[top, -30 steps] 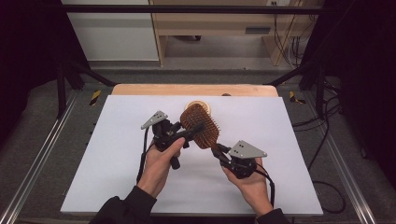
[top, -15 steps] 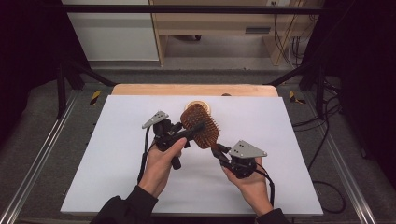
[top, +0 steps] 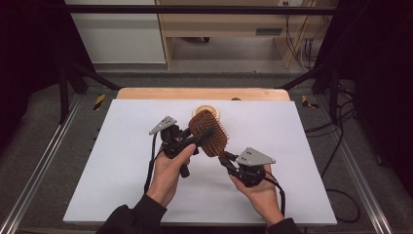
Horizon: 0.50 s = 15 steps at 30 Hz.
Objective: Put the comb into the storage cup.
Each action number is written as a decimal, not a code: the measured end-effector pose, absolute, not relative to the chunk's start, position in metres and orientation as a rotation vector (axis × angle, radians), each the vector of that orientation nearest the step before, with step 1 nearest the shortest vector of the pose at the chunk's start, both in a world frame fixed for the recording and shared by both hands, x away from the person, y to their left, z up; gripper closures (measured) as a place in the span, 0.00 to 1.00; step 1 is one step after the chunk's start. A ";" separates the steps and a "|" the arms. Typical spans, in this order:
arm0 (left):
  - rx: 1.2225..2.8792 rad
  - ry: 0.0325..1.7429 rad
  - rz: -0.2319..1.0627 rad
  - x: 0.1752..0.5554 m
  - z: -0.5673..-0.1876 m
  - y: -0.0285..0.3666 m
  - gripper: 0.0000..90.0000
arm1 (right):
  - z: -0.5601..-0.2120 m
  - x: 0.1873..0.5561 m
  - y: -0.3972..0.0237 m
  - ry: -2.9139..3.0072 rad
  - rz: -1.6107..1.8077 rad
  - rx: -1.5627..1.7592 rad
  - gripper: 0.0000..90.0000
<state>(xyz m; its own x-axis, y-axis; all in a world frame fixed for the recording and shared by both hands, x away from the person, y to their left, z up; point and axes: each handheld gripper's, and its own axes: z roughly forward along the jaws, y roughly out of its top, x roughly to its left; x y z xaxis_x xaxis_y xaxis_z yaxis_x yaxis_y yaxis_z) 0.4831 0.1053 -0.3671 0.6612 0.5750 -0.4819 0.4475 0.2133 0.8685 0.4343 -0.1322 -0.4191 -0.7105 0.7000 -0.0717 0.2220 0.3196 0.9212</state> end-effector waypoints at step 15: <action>1.440 0.896 0.110 0.477 -0.360 0.100 0.57 | -0.422 0.436 -0.131 2.140 1.380 0.829 0.81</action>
<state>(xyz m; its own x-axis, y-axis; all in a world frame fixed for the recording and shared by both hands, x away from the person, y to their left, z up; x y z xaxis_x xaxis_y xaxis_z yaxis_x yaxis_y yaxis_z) 0.4775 0.1004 -0.3600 0.6815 0.5683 -0.4611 0.4401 0.1851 0.8787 0.4359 -0.1305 -0.4223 -0.7128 0.6992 -0.0556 0.2380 0.3156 0.9186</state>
